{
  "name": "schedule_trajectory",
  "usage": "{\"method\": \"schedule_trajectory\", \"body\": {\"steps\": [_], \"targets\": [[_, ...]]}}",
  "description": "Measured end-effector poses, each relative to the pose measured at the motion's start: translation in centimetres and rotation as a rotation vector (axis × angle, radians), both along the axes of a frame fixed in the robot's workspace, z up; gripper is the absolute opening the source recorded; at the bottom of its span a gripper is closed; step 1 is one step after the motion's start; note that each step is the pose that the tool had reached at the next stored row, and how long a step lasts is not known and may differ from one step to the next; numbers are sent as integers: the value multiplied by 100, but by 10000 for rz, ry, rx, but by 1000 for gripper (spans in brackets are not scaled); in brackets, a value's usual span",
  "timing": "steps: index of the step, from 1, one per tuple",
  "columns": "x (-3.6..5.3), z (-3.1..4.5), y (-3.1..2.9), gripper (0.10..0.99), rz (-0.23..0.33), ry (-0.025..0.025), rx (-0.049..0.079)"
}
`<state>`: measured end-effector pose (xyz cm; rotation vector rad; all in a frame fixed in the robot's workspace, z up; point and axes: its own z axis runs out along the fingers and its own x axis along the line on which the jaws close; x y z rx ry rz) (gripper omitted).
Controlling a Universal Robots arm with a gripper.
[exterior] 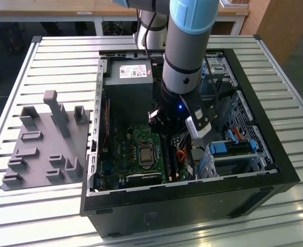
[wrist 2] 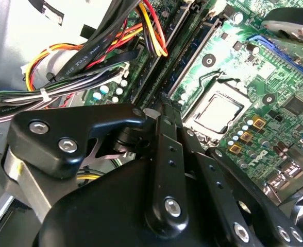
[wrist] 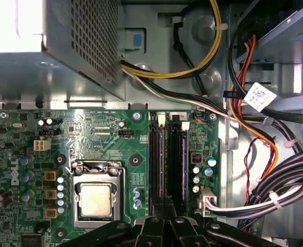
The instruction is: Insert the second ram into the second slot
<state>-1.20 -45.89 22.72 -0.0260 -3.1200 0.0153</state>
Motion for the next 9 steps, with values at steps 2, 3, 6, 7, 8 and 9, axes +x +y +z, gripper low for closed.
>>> {"method": "schedule_trajectory", "body": {"steps": [2,3,6,7,8,9], "targets": [[0,-19,0,106,0,0,-18],[0,-24,0,106,0,0,-30],[0,-41,0,106,0,-1,-61],[0,-46,0,106,0,0,-77],[0,-52,0,106,0,0,-89],[0,-58,0,106,0,0,-102]]}}
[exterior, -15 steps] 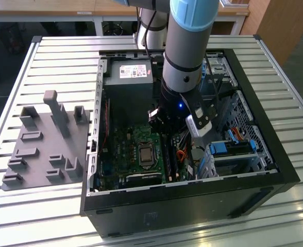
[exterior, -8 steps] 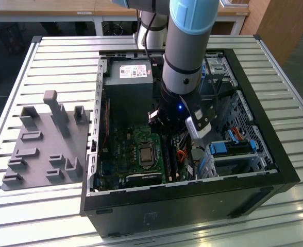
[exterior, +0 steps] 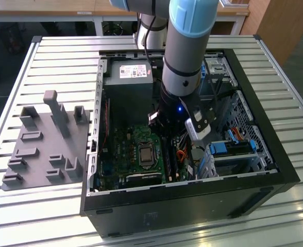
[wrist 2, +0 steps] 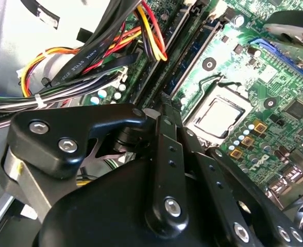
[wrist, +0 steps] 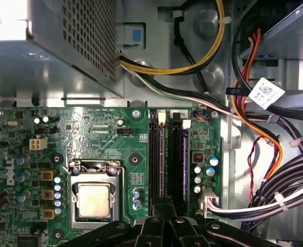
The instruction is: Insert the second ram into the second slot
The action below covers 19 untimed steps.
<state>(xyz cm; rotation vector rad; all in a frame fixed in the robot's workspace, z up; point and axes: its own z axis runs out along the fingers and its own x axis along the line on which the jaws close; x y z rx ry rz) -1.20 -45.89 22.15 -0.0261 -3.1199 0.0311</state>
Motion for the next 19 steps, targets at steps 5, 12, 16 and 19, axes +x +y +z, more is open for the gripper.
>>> {"method": "schedule_trajectory", "body": {"steps": [5,12,16,19], "targets": [[0,-29,0,106,0,1,-59],[0,-40,1,106,-1,0,-107],[0,66,1,106,0,4,-114],[0,96,0,106,0,5,-117]]}}
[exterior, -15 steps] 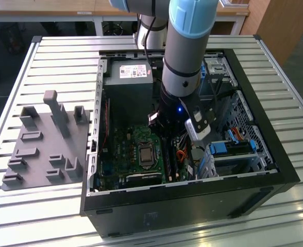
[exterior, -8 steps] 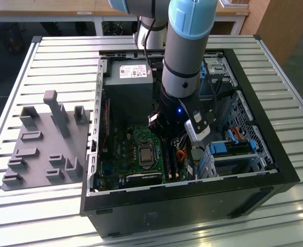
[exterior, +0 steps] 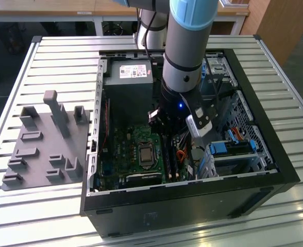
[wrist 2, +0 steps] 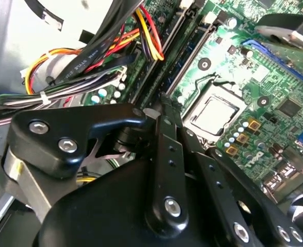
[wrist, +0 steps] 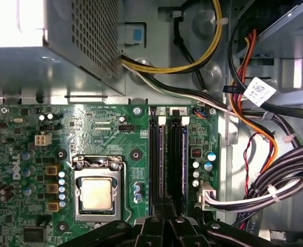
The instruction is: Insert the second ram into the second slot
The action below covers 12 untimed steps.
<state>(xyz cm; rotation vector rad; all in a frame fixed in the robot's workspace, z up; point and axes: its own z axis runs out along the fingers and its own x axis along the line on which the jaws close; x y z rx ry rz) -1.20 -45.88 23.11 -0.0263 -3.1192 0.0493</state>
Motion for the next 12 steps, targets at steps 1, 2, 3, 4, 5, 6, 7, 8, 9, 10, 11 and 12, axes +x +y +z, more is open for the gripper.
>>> {"method": "schedule_trajectory", "body": {"steps": [1,2,3,4,5,6,7,8,9,10,11,12], "targets": [[0,8,0,106,0,0,0],[0,17,0,106,0,0,1],[0,26,0,106,0,0,1],[0,41,0,106,0,0,0],[0,55,0,106,0,0,1],[0,66,0,106,0,0,0],[0,72,0,106,0,0,1],[0,82,0,106,0,-1,2],[0,96,0,106,0,0,1],[0,108,0,106,0,0,1],[0,120,0,106,0,1,2],[0,133,0,106,0,3,5]]}}
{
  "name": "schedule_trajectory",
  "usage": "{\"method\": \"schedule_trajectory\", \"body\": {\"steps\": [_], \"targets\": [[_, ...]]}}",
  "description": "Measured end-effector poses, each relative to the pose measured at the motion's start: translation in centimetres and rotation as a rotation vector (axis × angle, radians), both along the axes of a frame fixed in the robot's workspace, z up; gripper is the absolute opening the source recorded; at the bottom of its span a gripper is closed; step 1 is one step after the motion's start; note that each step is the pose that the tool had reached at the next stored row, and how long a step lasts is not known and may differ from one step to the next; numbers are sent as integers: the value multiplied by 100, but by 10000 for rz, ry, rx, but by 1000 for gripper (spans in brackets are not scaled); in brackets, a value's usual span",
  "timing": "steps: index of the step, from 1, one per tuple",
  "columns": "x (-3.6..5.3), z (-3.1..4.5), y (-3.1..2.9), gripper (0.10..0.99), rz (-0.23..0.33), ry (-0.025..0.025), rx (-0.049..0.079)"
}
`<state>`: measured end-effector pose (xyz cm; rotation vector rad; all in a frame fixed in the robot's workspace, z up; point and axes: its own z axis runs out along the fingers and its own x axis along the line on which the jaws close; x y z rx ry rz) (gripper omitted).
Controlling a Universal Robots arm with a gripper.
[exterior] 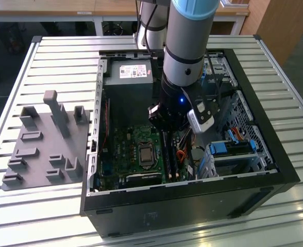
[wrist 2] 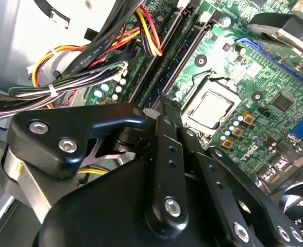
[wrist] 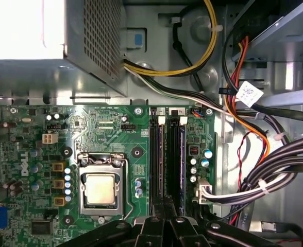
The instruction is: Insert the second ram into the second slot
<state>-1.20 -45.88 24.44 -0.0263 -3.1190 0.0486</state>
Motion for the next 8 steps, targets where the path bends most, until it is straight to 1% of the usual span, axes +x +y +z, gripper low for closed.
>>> {"method": "schedule_trajectory", "body": {"steps": [3,8], "targets": [[0,13,0,106,0,-1,38],[0,14,0,106,0,1,43]]}}
